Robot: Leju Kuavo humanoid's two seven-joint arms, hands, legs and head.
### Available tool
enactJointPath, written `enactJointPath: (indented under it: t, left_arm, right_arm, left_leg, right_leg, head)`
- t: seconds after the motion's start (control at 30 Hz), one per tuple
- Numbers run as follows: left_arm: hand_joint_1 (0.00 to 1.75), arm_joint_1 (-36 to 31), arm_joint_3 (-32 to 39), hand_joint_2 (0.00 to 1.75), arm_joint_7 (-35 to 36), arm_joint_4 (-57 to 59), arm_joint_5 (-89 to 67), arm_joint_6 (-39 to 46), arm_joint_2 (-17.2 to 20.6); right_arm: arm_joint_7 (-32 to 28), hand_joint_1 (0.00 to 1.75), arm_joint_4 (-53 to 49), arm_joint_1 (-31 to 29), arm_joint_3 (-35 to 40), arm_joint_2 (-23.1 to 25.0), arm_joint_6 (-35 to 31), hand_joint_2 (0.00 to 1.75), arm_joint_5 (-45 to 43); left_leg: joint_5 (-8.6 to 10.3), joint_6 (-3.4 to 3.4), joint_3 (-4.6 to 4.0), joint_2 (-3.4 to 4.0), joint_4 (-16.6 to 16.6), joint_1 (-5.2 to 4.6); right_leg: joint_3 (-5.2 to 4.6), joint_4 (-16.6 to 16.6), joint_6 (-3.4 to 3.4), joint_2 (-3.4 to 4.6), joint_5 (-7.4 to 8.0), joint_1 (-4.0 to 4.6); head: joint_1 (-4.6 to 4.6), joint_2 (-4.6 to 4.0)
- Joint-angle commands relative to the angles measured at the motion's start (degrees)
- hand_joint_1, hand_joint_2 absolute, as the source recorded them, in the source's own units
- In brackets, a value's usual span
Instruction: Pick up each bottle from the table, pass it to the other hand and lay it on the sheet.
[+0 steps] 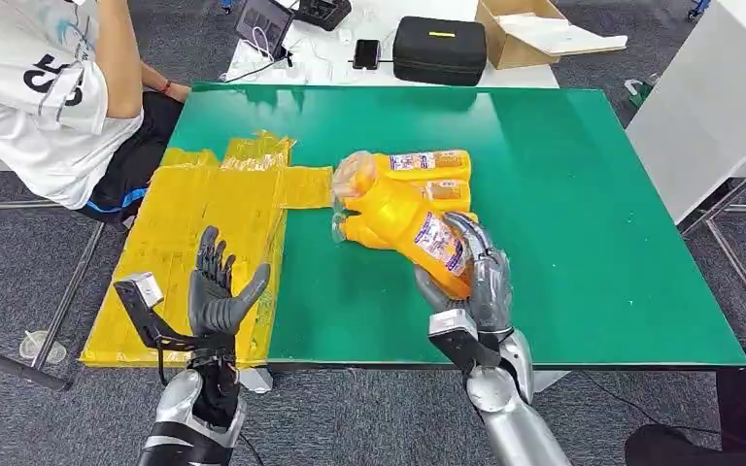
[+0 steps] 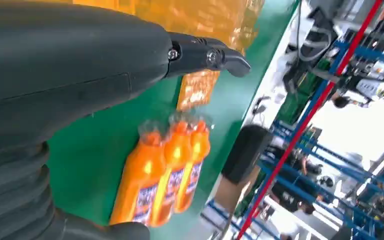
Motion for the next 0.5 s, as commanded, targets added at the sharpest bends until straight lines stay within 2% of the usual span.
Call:
enactJointPath:
  t: [0.03, 0.23, 0.27, 0.3, 0.37, 0.5]
  left_arm:
    - [0.0, -1.07, -5.3, 1.75, 3.64, -0.95, 3.54, -6.12, 4.0]
    - [0.0, -1.75, -8.05, 1.75, 4.3, 1.21, 4.45, -14.93, 4.7]
    - [0.0, -1.75, -8.05, 1.75, 4.3, 1.21, 4.45, -14.93, 4.7]
    - [0.0, -1.75, -8.46, 1.75, 4.09, 1.43, 4.04, -15.29, 4.58]
    - [0.0, -1.93, -9.01, 1.75, 3.97, 2.11, 3.18, -16.03, 4.47]
    - [0.0, -2.39, -9.95, 1.75, 2.96, 3.05, 1.49, -17.17, 4.42]
  right_arm:
    - [-4.21, 1.75, 5.23, 2.04, -5.15, 4.0, -2.48, 1.75, -0.09]
    - [-4.53, 1.75, 10.47, 2.19, -0.13, 5.2, 2.33, 1.75, -6.77]
    - [-4.53, 1.75, 10.47, 2.19, -0.13, 5.2, 2.33, 1.75, -6.77]
    - [-4.53, 1.75, 10.78, 2.19, 1.42, 5.37, 2.17, 1.75, -7.99]
    - [-4.53, 1.75, 13.04, 1.33, 5.16, 4.86, 1.75, 1.75, -9.41]
    - [-4.53, 1.75, 15.81, -0.1, 9.22, 5.34, 1.89, 1.75, -10.91]
  left_leg:
    - [-0.04, -0.01, 0.18, 0.05, -0.06, 0.02]
    - [-0.05, 0.0, 0.25, 0.12, -0.09, 0.06]
    - [-0.03, 0.0, 0.16, 0.11, -0.07, 0.06]
    - [-0.13, 0.01, 0.49, 0.2, -0.13, 0.11]
    - [-0.04, 0.0, 0.14, 0.14, -0.06, 0.06]
    - [-0.08, 0.0, 0.27, 0.23, -0.07, 0.08]
  right_leg:
    - [0.17, -0.05, -0.1, -0.01, -0.03, 0.05]
    - [0.2, -0.1, -0.1, 0.04, -0.02, 0.09]
    - [0.12, -0.08, -0.07, 0.04, 0.0, 0.09]
    - [0.45, -0.17, -0.18, 0.06, -0.07, 0.16]
    - [0.1, -0.07, -0.07, 0.08, 0.0, 0.08]
    - [0.21, -0.1, -0.12, 0.14, -0.02, 0.11]
  head:
    - [-0.02, 0.0]
    - [-0.02, 0.0]
    - [-0.02, 0.0]
    - [-0.02, 0.0]
    - [0.0, 0.0]
    - [-0.04, 0.02]
